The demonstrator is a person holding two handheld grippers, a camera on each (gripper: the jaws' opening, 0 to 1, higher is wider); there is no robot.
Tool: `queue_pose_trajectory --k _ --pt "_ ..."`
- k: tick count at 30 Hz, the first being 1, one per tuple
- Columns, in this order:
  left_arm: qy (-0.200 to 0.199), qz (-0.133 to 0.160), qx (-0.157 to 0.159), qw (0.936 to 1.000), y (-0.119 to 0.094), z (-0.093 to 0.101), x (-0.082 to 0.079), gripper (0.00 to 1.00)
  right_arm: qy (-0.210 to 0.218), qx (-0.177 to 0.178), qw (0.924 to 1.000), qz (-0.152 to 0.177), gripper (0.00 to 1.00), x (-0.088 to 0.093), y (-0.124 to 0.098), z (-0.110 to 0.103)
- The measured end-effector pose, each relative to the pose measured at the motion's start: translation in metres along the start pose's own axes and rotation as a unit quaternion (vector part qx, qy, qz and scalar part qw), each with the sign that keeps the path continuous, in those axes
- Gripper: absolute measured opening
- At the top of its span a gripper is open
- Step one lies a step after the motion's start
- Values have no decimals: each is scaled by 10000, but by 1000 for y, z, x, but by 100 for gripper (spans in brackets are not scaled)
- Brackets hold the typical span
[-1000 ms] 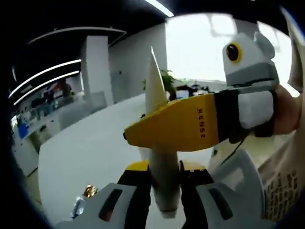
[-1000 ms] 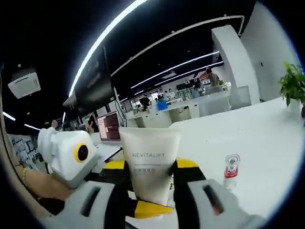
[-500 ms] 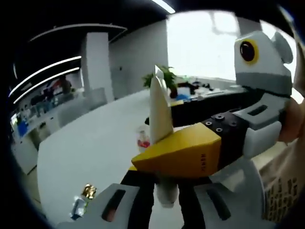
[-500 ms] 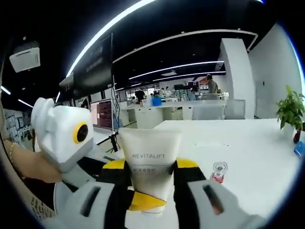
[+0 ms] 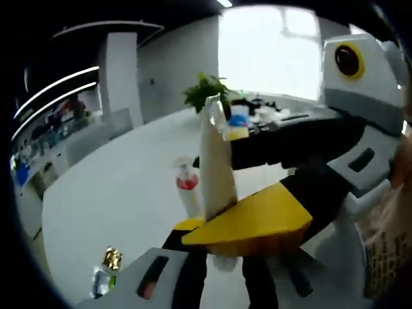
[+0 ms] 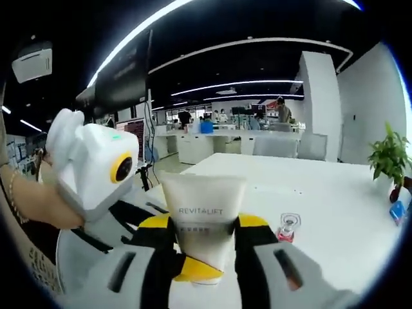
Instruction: Arrange the skincare products in the storage area until every visible bottle or jar stands upright without overlapping.
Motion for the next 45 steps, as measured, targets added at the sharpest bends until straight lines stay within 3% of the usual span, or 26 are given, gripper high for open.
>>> queue_pose_trajectory --k 9,26,34,45 --pt "158 -317 178 9992 16 -6 18 15 60 96 9996 -262 36 22 7 6" --pt "217 -523 597 9966 54 -11 66 15 104 209 9955 -919 36 74 17 18" --pt "304 -553 700 9956 61 -14 74 15 114 180 9945 -1029 35 84 18 20" --pt "508 -410 803 9946 68 -22 73 15 127 104 9955 -934 36 84 20 27"
Point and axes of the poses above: the point that each gripper's makers call its tool centre point, and the gripper's own axes: y roughly forward along the fingers, z roughly to its right, x roughly out of its underside, the point moved 9 cm from there along -y, roughly backward along the fingers, and after that the axes turned 6 degrees about z, right-handed, at the moved point
